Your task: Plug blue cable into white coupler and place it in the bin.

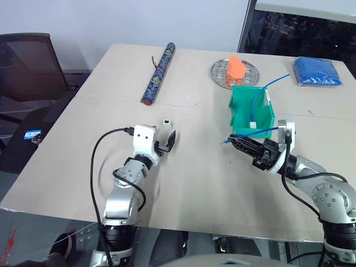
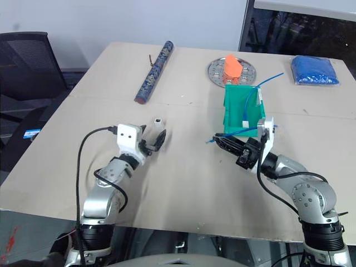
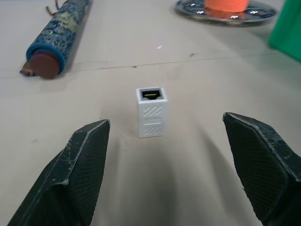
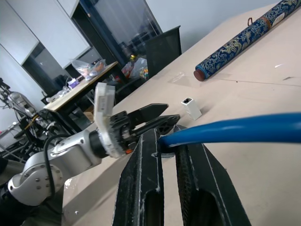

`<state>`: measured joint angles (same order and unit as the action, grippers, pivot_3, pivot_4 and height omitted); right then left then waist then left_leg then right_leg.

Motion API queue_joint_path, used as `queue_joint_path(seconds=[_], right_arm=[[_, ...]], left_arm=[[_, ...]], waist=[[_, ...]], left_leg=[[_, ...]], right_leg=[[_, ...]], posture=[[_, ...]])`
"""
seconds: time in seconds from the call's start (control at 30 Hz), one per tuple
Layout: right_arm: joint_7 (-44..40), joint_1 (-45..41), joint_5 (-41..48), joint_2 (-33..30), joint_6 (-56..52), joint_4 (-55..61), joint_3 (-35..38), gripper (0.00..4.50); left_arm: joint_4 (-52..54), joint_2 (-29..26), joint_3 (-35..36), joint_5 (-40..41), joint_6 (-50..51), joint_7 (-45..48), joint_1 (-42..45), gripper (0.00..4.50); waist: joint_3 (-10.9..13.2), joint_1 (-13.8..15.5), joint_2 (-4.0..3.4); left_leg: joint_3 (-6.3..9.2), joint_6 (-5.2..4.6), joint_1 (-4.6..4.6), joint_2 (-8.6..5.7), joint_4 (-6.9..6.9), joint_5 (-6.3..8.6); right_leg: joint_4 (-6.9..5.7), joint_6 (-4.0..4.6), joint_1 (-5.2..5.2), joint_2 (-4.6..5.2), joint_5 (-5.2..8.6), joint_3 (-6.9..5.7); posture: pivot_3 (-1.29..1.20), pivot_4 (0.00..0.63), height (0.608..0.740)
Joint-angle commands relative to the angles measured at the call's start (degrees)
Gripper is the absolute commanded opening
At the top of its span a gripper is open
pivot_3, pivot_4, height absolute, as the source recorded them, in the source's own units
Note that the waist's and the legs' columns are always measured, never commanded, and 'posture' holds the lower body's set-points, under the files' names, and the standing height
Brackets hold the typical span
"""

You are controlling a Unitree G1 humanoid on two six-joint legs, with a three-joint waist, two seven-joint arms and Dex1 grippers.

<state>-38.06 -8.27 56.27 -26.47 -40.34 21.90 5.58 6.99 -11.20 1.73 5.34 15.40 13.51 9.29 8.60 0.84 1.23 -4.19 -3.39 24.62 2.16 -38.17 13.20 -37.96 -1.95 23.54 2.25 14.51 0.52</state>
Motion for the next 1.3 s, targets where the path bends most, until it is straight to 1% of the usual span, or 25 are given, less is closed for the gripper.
queue_joint_path(seconds=[0.03,0.13,0.27,0.33,0.4,0.5,0.53,0.57,0.63,0.7,0.73,0.8,0.87,0.93,1.0,1.1,1.2,1.3], right_arm=[[-0.5,0.0,-0.1,-0.5,0.9,1.8,1.5,0.00],[0.1,0.7,-0.4,-0.3,1.4,2.2,2.0,0.00],[0.7,1.6,-1.1,0.7,2.3,2.3,1.7,0.00],[0.8,2.0,-1.6,1.2,2.5,2.7,1.1,0.00],[0.9,2.3,-1.9,1.4,2.6,3.1,1.0,0.00],[1.4,2.7,-2.1,1.6,2.8,3.5,1.4,0.00],[1.4,2.8,-2.3,1.5,2.9,3.5,1.5,0.00],[1.4,2.8,-2.6,1.3,3.2,3.4,1.6,0.00],[0.6,2.3,-4.8,0.1,4.0,3.3,0.9,0.00],[-1.4,1.2,-8.3,-2.2,5.2,3.0,-0.6,0.00],[-2.6,0.4,-10.4,-3.5,6.1,2.7,-1.5,0.00],[-5.7,-1.5,-14.4,-6.7,8.0,1.9,-3.4,0.00],[-8.7,-3.2,-17.5,-9.1,9.9,0.9,-4.9,0.00],[-11.7,-5.0,-19.9,-11.4,11.2,0.2,-6.3,0.00],[-14.2,-6.5,-22.0,-13.2,12.2,-0.3,-7.7,0.00],[-17.2,-7.4,-24.6,-15.7,13.3,-0.2,-9.2,0.00],[-19.4,-7.5,-26.4,-17.7,13.6,0.5,-10.3,0.00],[-19.9,-7.9,-28.1,-17.9,14.3,1.2,-11.5,0.00]], left_arm=[[-4.3,0.7,-0.3,-2.3,-3.8,-2.4,2.7,3.93],[-11.0,1.0,-0.2,-3.3,-6.1,-3.4,6.9,3.93],[-18.0,1.4,-1.5,-3.3,-9.6,-1.1,10.3,3.93],[-20.6,1.4,-1.7,-3.2,-11.6,0.0,11.2,3.42],[-22.1,1.3,-1.9,-3.3,-12.7,0.7,11.7,2.73],[-23.2,1.1,-1.8,-3.3,-13.6,1.0,11.7,1.35],[-23.4,1.1,-1.8,-3.3,-13.7,1.1,11.7,0.75],[-23.7,1.0,-1.9,-3.2,-13.7,1.5,11.9,0.52],[-25.1,1.1,-4.1,-1.5,-13.7,7.6,14.0,0.56],[-26.1,0.5,-8.5,1.3,-14.5,21.0,16.6,0.57],[-26.7,-0.3,-10.9,2.3,-14.7,28.1,17.9,0.57],[-28.0,-1.9,-14.8,4.7,-14.4,42.0,20.5,0.57],[-29.8,-3.4,-17.8,6.0,-14.1,52.6,23.0,0.57],[-33.7,-4.6,-20.5,5.2,-15.8,60.6,26.1,0.57],[-38.6,-4.8,-22.1,3.8,-17.9,65.3,29.2,0.57],[-44.7,-4.5,-23.1,2.4,-20.3,69.7,32.9,0.57],[-49.3,-4.2,-23.8,1.0,-21.9,73.1,35.8,0.57],[-52.7,-4.2,-24.7,-1.0,-23.3,75.1,37.8,0.57]], waist=[[0.0,-0.1,0.00],[0.0,-0.1,0.00],[0.0,0.0,0.01],[0.0,0.0,0.00],[0.0,0.0,0.00],[0.0,0.0,-0.03],[-0.1,0.0,-0.04],[-0.1,0.0,-0.05],[-0.1,0.1,-0.06],[-0.1,0.3,-0.09],[-0.1,0.3,-0.09],[-0.1,0.0,-0.09],[-0.1,-0.2,-0.08],[-0.1,-0.5,-0.10],[0.0,-0.6,-0.11],[0.0,-0.3,-0.11],[0.0,-0.2,-0.10],[0.0,-0.3,-0.09]], left_leg=[[0.00,0.00,0.00,0.00,-0.01,0.00],[-0.03,0.00,0.01,0.00,-0.01,0.00],[-0.02,0.00,0.01,0.00,-0.01,0.00],[-0.03,0.00,0.02,-0.01,-0.01,0.00],[-0.05,0.00,0.02,-0.01,-0.01,0.00],[-0.04,-0.01,-0.01,-0.01,-0.01,0.00],[-0.04,0.00,-0.02,-0.01,-0.01,0.00],[-0.04,-0.01,-0.02,-0.01,-0.02,0.00],[-0.04,-0.01,-0.02,-0.01,-0.02,0.00],[-0.03,-0.01,0.01,-0.04,-0.06,0.00],[-0.04,0.00,0.03,-0.04,-0.08,0.00],[-0.11,-0.01,0.08,-0.07,-0.11,0.00],[-0.15,-0.09,0.11,-0.08,-0.12,0.05],[-0.15,-0.10,0.11,-0.03,-0.10,0.06],[-0.08,-0.10,0.08,0.02,-0.08,0.06],[0.07,-0.10,0.08,0.08,-0.07,0.05],[0.04,-0.11,0.11,0.07,-0.08,0.06],[-0.02,-0.11,0.14,0.04,-0.11,0.06]], right_leg=[[-0.01,0.00,0.00,-0.01,0.00,0.00],[0.01,-0.01,0.01,-0.04,-0.01,0.01],[0.00,-0.02,0.00,-0.16,-0.01,-0.02],[0.01,-0.02,0.00,-0.19,-0.01,-0.01],[0.01,-0.02,0.00,-0.17,-0.01,0.00],[-0.01,-0.02,-0.01,-0.11,-0.01,0.00],[-0.01,-0.02,-0.02,-0.07,-0.01,0.00],[-0.01,-0.02,-0.02,-0.03,-0.01,0.00],[-0.01,-0.02,-0.02,-0.02,-0.01,-0.01],[-0.03,-0.02,-0.03,-0.16,-0.01,-0.14],[-0.02,-0.02,-0.03,-0.18,-0.01,-0.35],[0.06,0.00,-0.02,-0.16,0.00,-0.40],[0.12,0.00,-0.01,-0.16,0.01,-0.36],[0.13,0.00,0.02,-0.27,0.01,-0.34],[0.06,0.01,0.04,-0.40,0.02,-0.37],[0.02,0.03,0.04,-0.56,0.03,-0.42],[0.05,0.02,0.04,-0.54,0.03,-0.40],[0.09,0.00,0.04,-0.48,0.03,-0.34]], posture=[[0.00,0.150,0.740],[0.00,0.150,0.740],[0.00,0.150,0.740],[0.00,0.150,0.740],[0.00,0.150,0.740],[0.00,0.150,0.740],[0.00,0.150,0.740],[0.00,0.150,0.740],[0.00,0.150,0.740],[0.00,0.150,0.740],[0.00,0.150,0.740],[0.00,0.150,0.740],[0.00,0.150,0.740],[0.00,0.150,0.740],[0.00,0.150,0.740],[0.00,0.150,0.740],[0.00,0.150,0.740],[0.00,0.150,0.740]])
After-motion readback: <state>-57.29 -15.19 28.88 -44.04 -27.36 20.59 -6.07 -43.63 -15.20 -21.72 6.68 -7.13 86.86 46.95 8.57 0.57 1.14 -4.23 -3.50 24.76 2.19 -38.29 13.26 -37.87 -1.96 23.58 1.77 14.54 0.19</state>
